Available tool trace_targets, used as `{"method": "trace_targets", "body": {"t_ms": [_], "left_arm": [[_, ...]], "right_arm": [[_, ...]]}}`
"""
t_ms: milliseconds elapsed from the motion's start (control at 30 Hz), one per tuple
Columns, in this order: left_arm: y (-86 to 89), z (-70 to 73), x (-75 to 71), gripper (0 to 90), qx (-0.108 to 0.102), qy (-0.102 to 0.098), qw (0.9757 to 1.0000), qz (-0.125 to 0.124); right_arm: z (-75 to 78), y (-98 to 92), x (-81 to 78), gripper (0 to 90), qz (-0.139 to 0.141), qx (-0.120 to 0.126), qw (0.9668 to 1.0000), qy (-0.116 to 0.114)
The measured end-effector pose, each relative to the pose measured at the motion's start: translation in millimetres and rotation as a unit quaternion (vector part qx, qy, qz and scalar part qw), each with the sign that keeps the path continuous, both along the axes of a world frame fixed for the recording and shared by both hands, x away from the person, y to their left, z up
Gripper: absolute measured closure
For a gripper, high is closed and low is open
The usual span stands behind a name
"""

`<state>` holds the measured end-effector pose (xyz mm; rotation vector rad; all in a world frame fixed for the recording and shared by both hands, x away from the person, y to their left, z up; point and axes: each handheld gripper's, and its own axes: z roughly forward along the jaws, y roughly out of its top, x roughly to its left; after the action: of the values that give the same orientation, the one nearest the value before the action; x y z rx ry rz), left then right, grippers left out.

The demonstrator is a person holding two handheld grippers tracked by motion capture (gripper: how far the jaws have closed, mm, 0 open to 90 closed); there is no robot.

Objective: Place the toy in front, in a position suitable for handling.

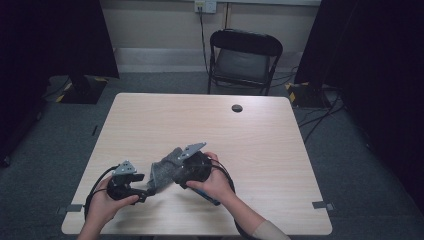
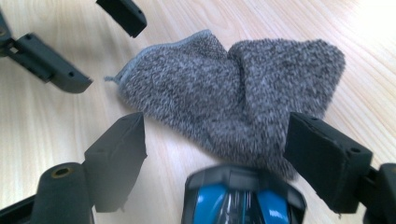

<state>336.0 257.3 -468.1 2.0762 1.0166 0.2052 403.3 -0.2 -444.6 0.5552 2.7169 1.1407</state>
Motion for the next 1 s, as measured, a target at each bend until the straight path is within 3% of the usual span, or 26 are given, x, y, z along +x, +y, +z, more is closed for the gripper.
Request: {"method": "trace_targets", "body": {"t_ms": [233,433,733,867,1000], "left_arm": [[7.2,-4.7,-0.2,21.5,-0.009,0.009,0.9999,0.009],[10.8,-5.8,-0.4,21.8,-0.014,0.012,0.9998,0.012],[13.5,-5.0,-0.6,22.5,-0.021,0.011,0.9997,0.010],[14.5,-5.4,-0.6,22.7,-0.022,0.010,0.9996,0.012],[14.2,-4.4,-0.6,22.9,-0.022,0.007,0.9996,0.013]], "right_arm": [[-1.7,18.8,8.3,19.5,0.013,-0.001,0.9999,-0.007],[-7.9,33.7,17.2,18.3,0.018,-0.021,0.9996,-0.007],[-25.7,44.2,34.1,17.8,-0.002,-0.040,0.9989,0.023],[-28.1,49.6,34.3,20.5,-0.009,-0.060,0.9978,0.027],[-30.4,55.4,31.8,28.5,-0.008,-0.091,0.9958,0.005]]}}
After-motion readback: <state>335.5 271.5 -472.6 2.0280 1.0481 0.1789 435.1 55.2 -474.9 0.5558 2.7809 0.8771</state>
